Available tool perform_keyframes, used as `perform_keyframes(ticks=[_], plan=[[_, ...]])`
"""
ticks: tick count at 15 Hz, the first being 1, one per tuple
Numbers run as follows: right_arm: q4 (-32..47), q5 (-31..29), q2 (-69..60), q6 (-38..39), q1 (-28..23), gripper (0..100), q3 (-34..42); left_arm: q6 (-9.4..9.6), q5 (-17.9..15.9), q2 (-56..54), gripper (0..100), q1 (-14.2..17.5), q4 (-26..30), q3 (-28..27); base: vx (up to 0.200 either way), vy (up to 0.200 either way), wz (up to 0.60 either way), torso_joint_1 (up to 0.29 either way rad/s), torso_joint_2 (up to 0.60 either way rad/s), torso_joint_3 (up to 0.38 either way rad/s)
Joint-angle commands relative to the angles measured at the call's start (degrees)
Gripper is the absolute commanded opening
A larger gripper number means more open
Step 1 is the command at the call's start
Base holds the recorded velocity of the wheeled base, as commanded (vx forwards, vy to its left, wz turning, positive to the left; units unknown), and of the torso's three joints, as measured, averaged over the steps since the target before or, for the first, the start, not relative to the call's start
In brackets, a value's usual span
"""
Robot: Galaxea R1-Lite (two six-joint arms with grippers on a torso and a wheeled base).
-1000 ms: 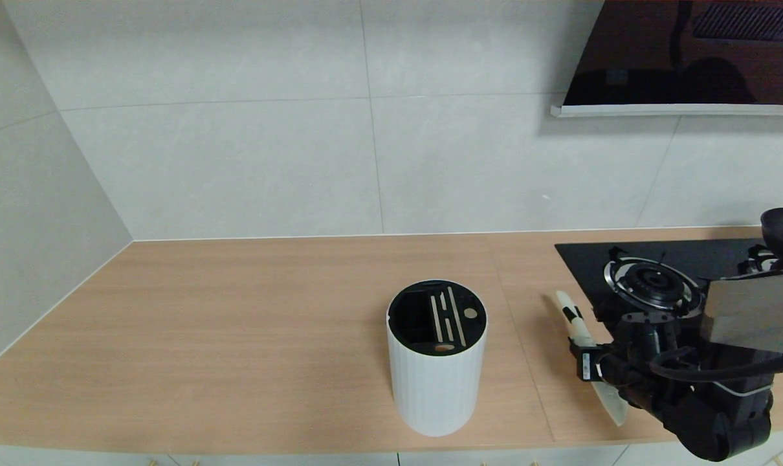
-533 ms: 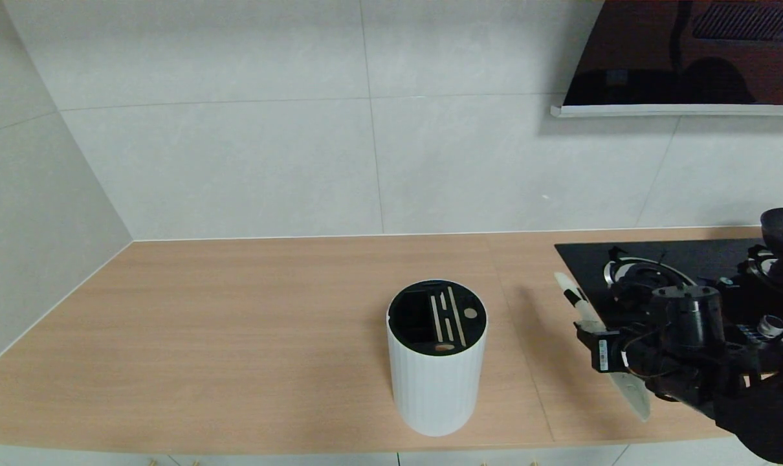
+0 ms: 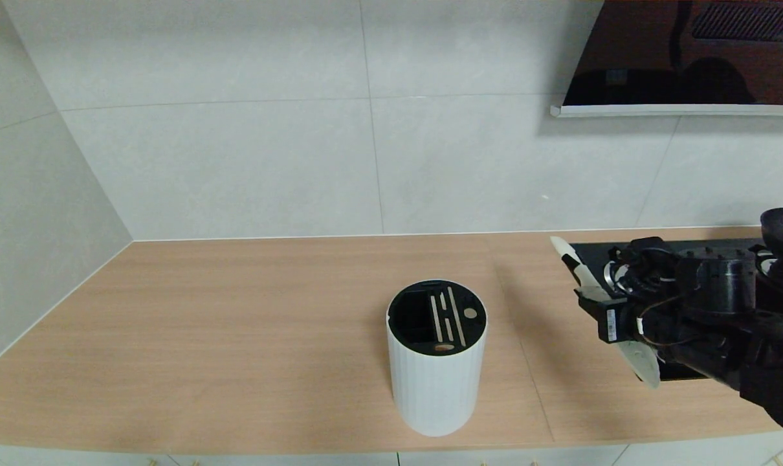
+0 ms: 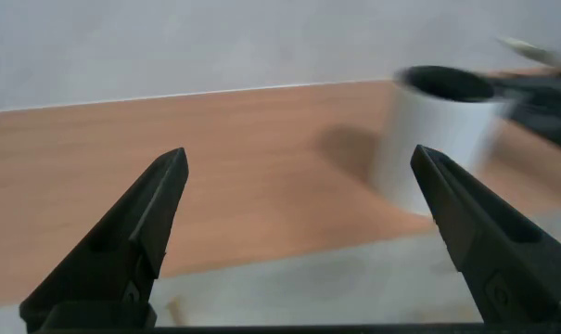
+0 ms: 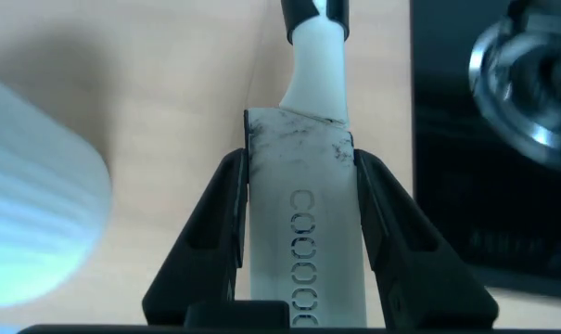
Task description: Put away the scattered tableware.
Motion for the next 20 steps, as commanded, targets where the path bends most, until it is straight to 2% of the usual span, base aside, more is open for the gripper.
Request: perform_keyframes(ticks=[1, 3, 4, 5, 7, 8, 10, 11, 13, 14, 16, 18, 20], plan=[[13.89, 2.49, -3.91, 0.23, 1.71, 0, -14.80, 0.01, -7.13, 19.08, 100, -0.84, 2.92, -14.24, 0.000, 0.000, 0.00, 0.000, 0.00, 0.000], [17.67, 2.58, -4.00, 0.23, 4.53, 0, -21.74, 1.15, -11.44, 33.23, 100, -1.27, 2.31, -21.97, 0.000, 0.000, 0.00, 0.000, 0.00, 0.000], [17.76, 2.23, -4.26, 0.32, 6.37, 0, -23.06, 1.33, -13.28, 39.47, 100, -2.15, 2.22, -25.40, 0.000, 0.000, 0.00, 0.000, 0.00, 0.000], [17.76, 2.14, -5.49, 0.50, 8.30, 0, -22.89, 1.33, -13.63, 45.19, 100, -3.65, 2.13, -28.39, 0.000, 0.000, 0.00, 0.000, 0.00, 0.000], [18.11, 1.17, -8.04, 1.64, 12.79, 0, -21.92, 0.19, -13.63, 53.45, 100, -6.55, 1.78, -31.99, 0.000, 0.000, 0.00, 0.000, 0.00, 0.000], [18.20, 0.47, -9.54, 2.34, 14.98, 0, -21.48, -1.40, -13.81, 55.73, 100, -8.57, 0.90, -32.08, 0.000, 0.000, 0.00, 0.000, 0.00, 0.000], [18.20, 0.12, -11.91, 3.22, 19.55, 0, -19.81, -9.39, -13.81, 61.53, 100, -16.57, -7.27, -29.88, 0.000, 0.000, 0.00, 0.000, 0.00, 0.000], [18.20, 0.03, -12.26, 3.22, 21.40, 0, -19.55, -13.61, -13.63, 63.47, 100, -18.59, -13.60, -28.30, 0.000, 0.000, 0.00, 0.000, 0.00, 0.000], [18.11, -0.32, -12.79, 3.31, 24.65, 0, -18.23, -19.33, -13.20, 65.05, 100, -20.87, -21.16, -26.54, 0.000, 0.000, 0.00, 0.000, 0.00, 0.000], [18.11, -0.41, -12.96, 3.40, 26.23, 0, -18.14, -21.17, -13.20, 65.40, 100, -21.75, -21.86, -26.63, 0.000, 0.000, 0.00, 0.000, 0.00, 0.000], [18.11, -0.94, -12.79, 4.72, 29.66, 0, -17.44, -25.39, -13.20, 66.10, 100, -25.44, -22.74, -26.89, 0.000, 0.000, 0.00, 0.000, 0.00, 0.000], [17.84, -1.91, -12.44, 5.51, 31.33, 0, -17.44, -28.73, -13.20, 67.25, 100, -27.03, -25.64, -26.81, 0.000, 0.000, 0.00, 0.000, 0.00, 0.000], [17.67, -1.91, -12.44, 6.83, 33.44, 0, -17.52, -34.36, -13.11, 69.62, 100, -27.47, -31.00, -26.54, 0.000, 0.000, 0.00, 0.000, 0.00, 0.000]])
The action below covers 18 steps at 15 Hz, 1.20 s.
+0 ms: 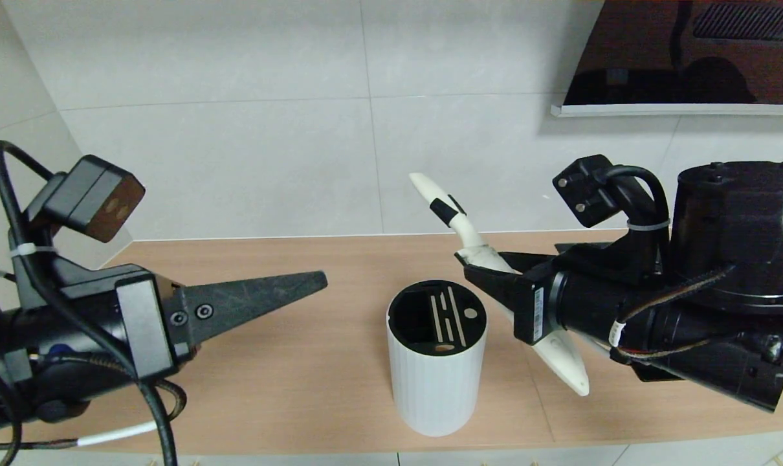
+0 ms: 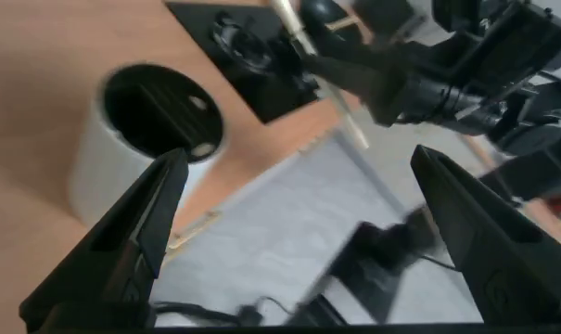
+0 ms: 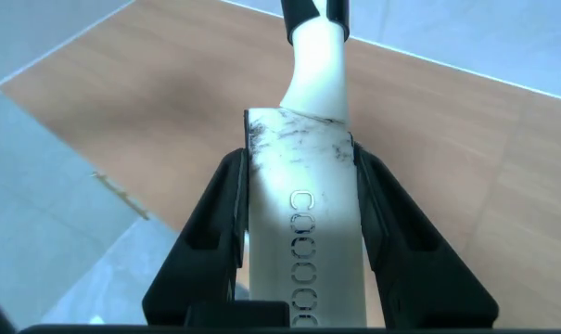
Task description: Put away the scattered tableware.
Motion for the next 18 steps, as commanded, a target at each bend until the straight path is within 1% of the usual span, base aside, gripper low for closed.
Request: perform_keyframes(ticks=[1, 3, 4, 5, 6, 8, 10, 12, 13, 16, 18], plan=[[-0.16, 0.07, 0.18, 1.09, 2.10, 0, -0.24, -4.16, 0.03, 3.25, 100, -0.45, -3.44, 0.05, 0.000, 0.000, 0.00, 0.000, 0.00, 0.000], [-0.33, 0.24, 0.54, 1.88, 3.69, 0, -0.24, -10.31, 0.30, 5.27, 100, -0.54, -8.89, 0.05, 0.000, 0.000, 0.00, 0.000, 0.00, 0.000], [-0.42, 0.24, 0.80, 2.40, 4.30, 0, -0.24, -12.51, 0.91, 6.59, 100, -0.54, -11.00, 0.05, 0.000, 0.000, 0.00, 0.000, 0.00, 0.000], [-0.42, 0.42, 0.89, 2.93, 5.18, 0, -0.24, -13.92, 2.76, 8.43, 100, -0.63, -12.84, -0.21, 0.000, 0.000, 0.00, 0.000, 0.00, 0.000], [-0.42, 0.51, 0.89, 3.28, 5.88, 0, -0.24, -14.01, 5.31, 10.46, 100, -1.59, -14.07, -0.30, 0.000, 0.000, 0.00, 0.000, 0.00, 0.000], [-0.51, 0.60, 1.41, 3.55, 6.41, 0, -0.24, -14.01, 8.91, 12.57, 100, -3.97, -15.48, -0.39, 0.000, 0.000, 0.00, 0.000, 0.00, 0.000], [-1.91, 0.60, 2.82, 3.81, 6.76, 0, -0.16, -14.01, 9.44, 13.09, 100, -5.64, -15.65, -0.30, 0.000, 0.000, 0.00, 0.000, 0.00, 0.000], [-3.67, 0.51, 3.61, 3.81, 7.55, 0, 0.11, -13.83, 9.53, 13.71, 100, -5.64, -16.45, -0.39, 0.000, 0.000, 0.00, 0.000, 0.00, 0.000], [-3.67, 0.51, 3.70, 3.81, 8.08, 0, 0.20, -13.83, 10.14, 14.76, 100, -5.64, -18.38, -0.21, 0.000, 0.000, 0.00, 0.000, 0.00, 0.000], [-3.67, 0.51, 3.61, 4.16, 8.78, 0, 0.37, -14.01, 13.39, 17.14, 100, -5.64, -23.83, -0.03, 0.000, 0.000, 0.00, 0.000, 0.00, 0.000], [-3.67, 0.51, 3.52, 4.16, 9.22, 0, 0.46, -14.01, 13.66, 17.66, 100, -5.64, -24.27, -0.03, 0.000, 0.000, 0.00, 0.000, 0.00, 0.000]])
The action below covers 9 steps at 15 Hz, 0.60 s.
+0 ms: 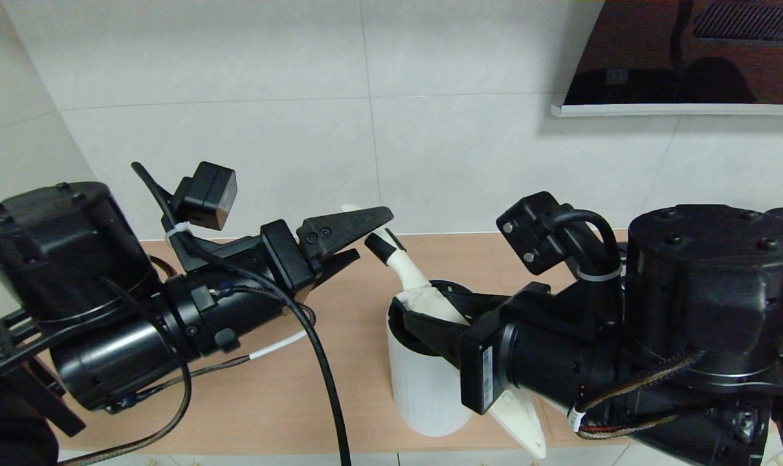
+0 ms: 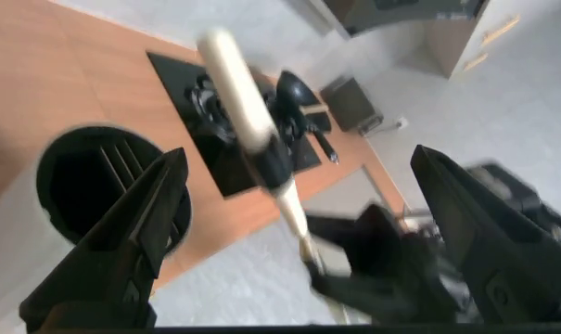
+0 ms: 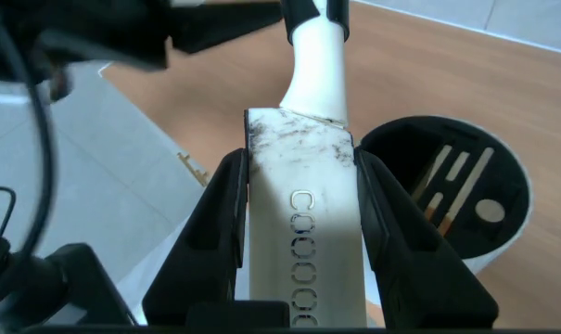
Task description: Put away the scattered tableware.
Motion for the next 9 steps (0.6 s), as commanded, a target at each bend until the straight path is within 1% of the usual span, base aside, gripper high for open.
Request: perform_keyframes(ticks=[1, 2, 9], plan=[[-0.03, 0.01, 0.13, -0.01, 0.33, 0, 0.25, -0.02, 0.08, 1.05, 100, 0.03, 0.04, 0.01, 0.000, 0.000, 0.00, 0.000, 0.00, 0.000], [-0.12, 0.01, 0.05, -0.01, 0.68, 0, 0.33, 0.07, 0.69, 1.49, 100, 0.03, -0.05, 0.01, 0.000, 0.000, 0.00, 0.000, 0.00, 0.000], [-0.12, 0.01, 0.05, -0.01, 1.20, 0, 0.42, 0.24, 0.78, 2.37, 100, -1.37, -0.05, 0.01, 0.000, 0.000, 0.00, 0.000, 0.00, 0.000]])
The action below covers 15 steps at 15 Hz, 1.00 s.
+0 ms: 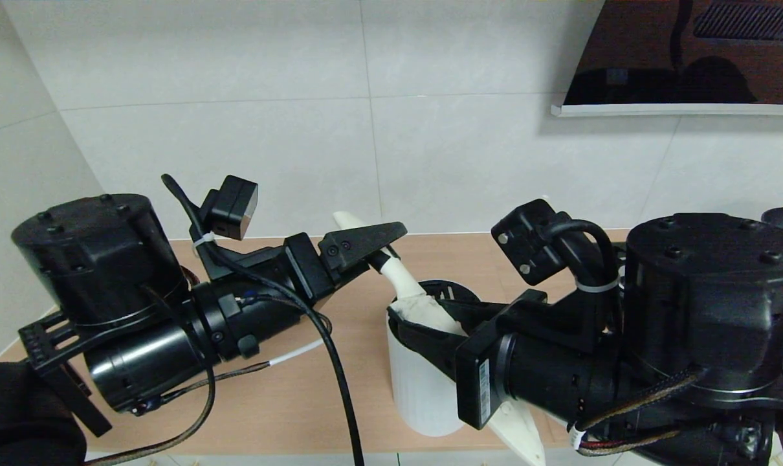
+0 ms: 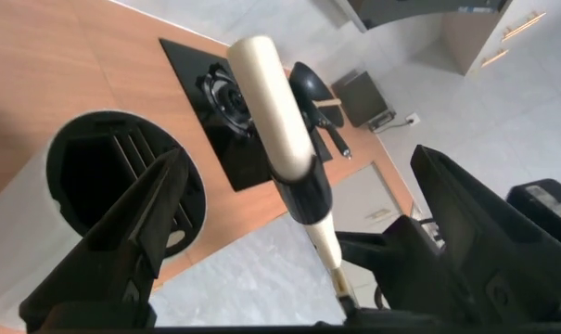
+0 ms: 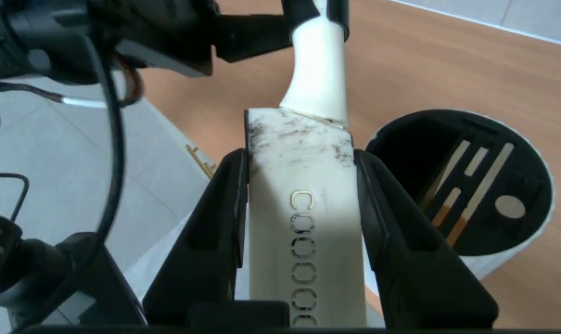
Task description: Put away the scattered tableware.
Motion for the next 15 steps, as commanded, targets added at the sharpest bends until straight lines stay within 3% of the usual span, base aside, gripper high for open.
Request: perform_keyframes(ticks=[1, 6, 7, 15], plan=[[-0.03, 0.01, 0.16, -0.01, 0.01, 0, 0.01, 0.09, 0.01, 0.05, 100, -0.30, -0.02, -0.01, 0.000, 0.000, 0.00, 0.000, 0.00, 0.000], [-0.03, 0.01, 0.16, 0.08, 0.45, 0, 0.01, 0.17, 0.10, 0.49, 100, -0.39, -0.11, 0.08, 0.000, 0.000, 0.00, 0.000, 0.00, 0.000], [-0.03, 0.01, 0.16, 0.08, 0.80, 0, 0.01, 0.17, 0.01, 0.49, 0, -0.39, -0.02, 0.08, 0.000, 0.000, 0.00, 0.000, 0.00, 0.000], [0.06, 0.01, 0.25, -0.01, 0.89, 0, 0.01, 0.17, 0.01, 0.49, 0, -0.39, -0.11, -0.01, 0.000, 0.000, 0.00, 0.000, 0.00, 0.000]])
